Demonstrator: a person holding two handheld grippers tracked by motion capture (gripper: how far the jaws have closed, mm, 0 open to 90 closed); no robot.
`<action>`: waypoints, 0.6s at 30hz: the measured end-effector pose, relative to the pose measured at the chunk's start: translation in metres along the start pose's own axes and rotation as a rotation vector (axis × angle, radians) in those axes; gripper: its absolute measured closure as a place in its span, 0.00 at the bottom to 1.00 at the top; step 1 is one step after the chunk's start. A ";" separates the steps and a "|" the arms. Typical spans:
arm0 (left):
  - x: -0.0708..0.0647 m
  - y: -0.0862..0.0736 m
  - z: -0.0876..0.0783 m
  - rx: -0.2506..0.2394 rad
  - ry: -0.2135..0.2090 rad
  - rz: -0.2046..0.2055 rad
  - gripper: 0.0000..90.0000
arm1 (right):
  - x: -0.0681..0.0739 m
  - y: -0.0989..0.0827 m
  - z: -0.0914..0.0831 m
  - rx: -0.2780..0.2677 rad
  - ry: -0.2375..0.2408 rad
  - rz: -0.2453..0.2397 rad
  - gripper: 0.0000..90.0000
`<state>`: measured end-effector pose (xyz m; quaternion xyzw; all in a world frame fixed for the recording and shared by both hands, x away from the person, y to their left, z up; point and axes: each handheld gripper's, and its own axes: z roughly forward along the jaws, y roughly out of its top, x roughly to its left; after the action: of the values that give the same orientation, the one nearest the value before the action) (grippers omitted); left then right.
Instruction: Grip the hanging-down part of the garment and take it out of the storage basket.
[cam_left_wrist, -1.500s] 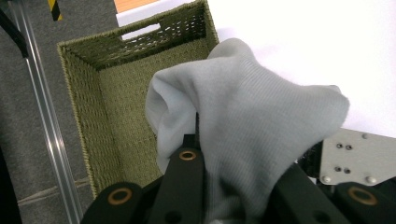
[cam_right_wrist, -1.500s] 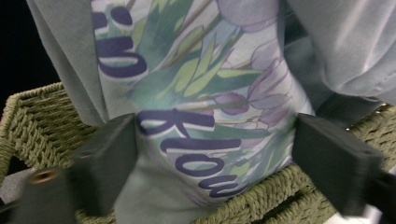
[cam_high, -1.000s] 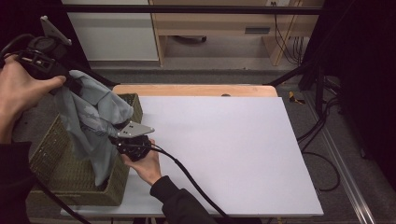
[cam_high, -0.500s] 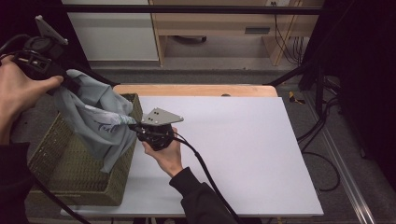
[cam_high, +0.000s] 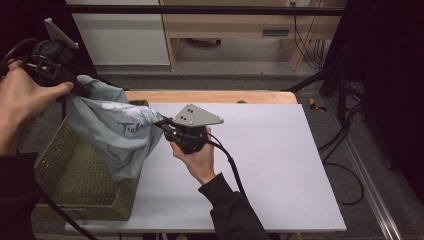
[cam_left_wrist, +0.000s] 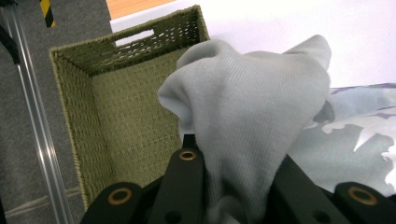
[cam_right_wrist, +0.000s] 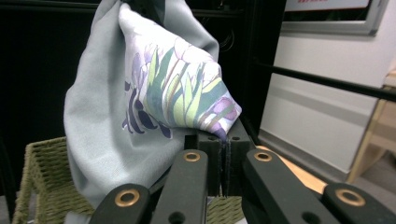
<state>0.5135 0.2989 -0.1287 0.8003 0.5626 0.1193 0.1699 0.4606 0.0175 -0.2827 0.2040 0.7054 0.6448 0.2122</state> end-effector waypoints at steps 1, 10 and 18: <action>-0.001 0.000 0.000 -0.001 0.000 0.003 0.93 | -0.001 0.002 -0.002 -0.003 -0.005 -0.006 0.99; -0.002 0.000 -0.001 -0.007 -0.009 0.012 0.93 | -0.004 0.023 -0.015 -0.053 -0.041 -0.021 0.99; -0.006 0.000 -0.005 -0.020 -0.028 0.018 0.93 | -0.003 0.042 -0.026 -0.092 -0.047 -0.036 0.99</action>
<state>0.5097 0.2941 -0.1245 0.8052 0.5516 0.1151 0.1846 0.4493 -0.0024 -0.2385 0.1966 0.6734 0.6676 0.2495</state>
